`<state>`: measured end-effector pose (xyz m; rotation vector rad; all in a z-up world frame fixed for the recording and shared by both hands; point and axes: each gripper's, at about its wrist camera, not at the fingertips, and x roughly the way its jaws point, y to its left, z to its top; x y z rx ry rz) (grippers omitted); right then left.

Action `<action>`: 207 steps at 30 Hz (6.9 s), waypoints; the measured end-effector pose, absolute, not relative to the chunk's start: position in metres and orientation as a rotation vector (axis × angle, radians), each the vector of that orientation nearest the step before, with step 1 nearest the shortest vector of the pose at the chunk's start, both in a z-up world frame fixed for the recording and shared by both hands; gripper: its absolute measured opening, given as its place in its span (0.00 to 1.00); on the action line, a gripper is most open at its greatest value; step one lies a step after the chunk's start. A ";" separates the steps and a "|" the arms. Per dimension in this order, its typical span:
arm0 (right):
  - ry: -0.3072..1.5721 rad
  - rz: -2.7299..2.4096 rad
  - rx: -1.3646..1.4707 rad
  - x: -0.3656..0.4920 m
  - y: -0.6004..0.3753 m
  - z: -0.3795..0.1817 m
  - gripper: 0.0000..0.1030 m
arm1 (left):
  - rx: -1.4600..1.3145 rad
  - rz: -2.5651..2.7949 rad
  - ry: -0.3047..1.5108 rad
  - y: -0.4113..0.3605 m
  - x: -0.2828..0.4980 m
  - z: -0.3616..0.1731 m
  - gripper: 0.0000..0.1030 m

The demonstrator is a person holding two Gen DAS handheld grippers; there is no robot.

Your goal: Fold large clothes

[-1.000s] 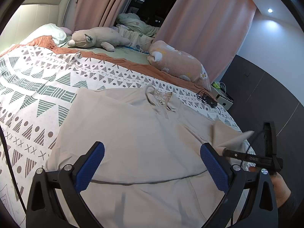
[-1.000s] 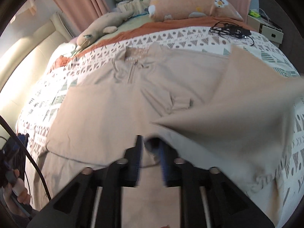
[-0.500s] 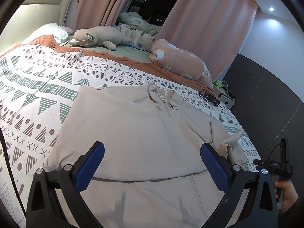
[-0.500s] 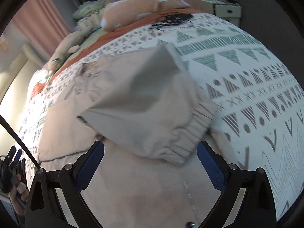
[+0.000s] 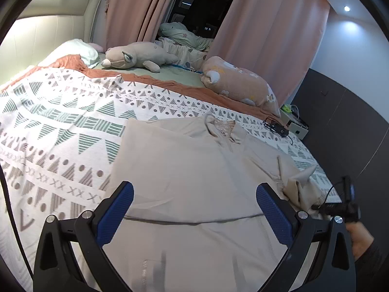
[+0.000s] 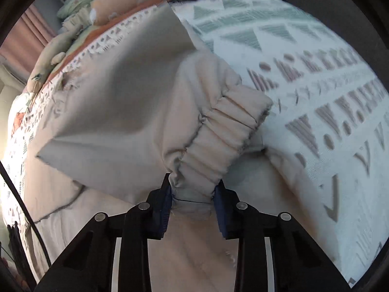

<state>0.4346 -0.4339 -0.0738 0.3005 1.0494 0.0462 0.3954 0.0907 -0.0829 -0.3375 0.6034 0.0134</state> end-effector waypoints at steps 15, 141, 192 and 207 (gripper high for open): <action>0.720 0.210 0.096 0.366 -0.352 0.067 0.25 | -0.397 0.062 0.569 0.140 0.364 -0.075 1.00; 0.811 0.528 0.844 0.103 -0.639 -0.171 0.69 | -0.817 -0.067 0.801 0.152 0.150 -0.210 0.70; 0.647 0.607 0.655 0.086 -0.584 -0.050 0.02 | -0.920 -0.128 0.665 0.165 0.170 -0.147 0.05; 0.553 0.716 0.660 0.015 -0.604 -0.020 0.02 | -0.943 -0.125 0.485 0.178 0.075 -0.089 0.05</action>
